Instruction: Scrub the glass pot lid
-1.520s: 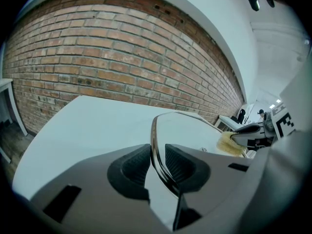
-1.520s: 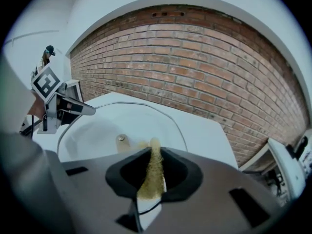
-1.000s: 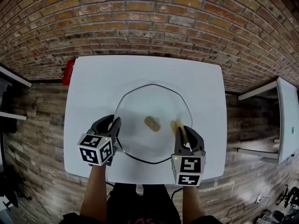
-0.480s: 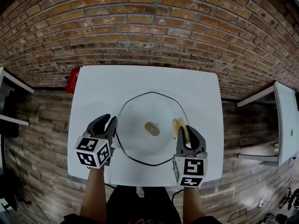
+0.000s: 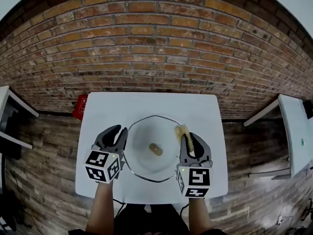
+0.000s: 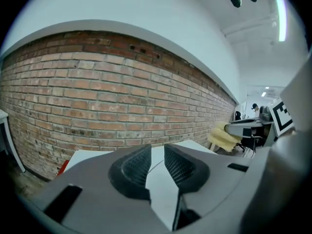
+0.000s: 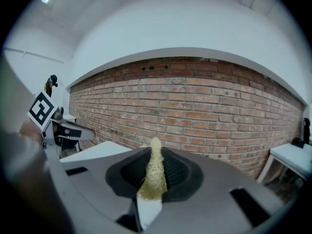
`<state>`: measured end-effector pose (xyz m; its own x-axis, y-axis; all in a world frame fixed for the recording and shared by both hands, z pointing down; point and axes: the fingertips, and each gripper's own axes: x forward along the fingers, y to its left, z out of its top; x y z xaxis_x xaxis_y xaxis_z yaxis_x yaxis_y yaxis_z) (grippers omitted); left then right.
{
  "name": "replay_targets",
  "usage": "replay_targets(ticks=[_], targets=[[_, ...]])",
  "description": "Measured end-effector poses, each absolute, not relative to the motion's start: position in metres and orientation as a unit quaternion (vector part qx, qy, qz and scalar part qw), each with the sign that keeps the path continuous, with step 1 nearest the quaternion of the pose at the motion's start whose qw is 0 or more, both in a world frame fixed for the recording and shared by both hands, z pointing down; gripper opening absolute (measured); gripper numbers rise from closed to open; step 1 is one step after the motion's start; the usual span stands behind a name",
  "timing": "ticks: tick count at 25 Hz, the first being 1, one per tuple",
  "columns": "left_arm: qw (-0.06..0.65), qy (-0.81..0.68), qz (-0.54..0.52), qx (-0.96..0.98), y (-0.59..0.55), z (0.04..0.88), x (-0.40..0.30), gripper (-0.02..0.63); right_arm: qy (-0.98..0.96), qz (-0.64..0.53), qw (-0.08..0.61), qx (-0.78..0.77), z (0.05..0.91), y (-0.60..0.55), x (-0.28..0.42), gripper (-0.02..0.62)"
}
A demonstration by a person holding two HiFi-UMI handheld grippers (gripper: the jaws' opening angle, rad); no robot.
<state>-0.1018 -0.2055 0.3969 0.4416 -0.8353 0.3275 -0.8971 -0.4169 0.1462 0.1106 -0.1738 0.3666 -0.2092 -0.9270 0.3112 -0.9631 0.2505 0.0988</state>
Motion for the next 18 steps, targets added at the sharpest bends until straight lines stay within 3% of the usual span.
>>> replay_targets(ticks=[18], targets=[[0.025, -0.518, 0.037, 0.854, -0.207, 0.257, -0.080, 0.028, -0.799, 0.001, 0.047, 0.599, 0.248, -0.183, 0.082, 0.058]])
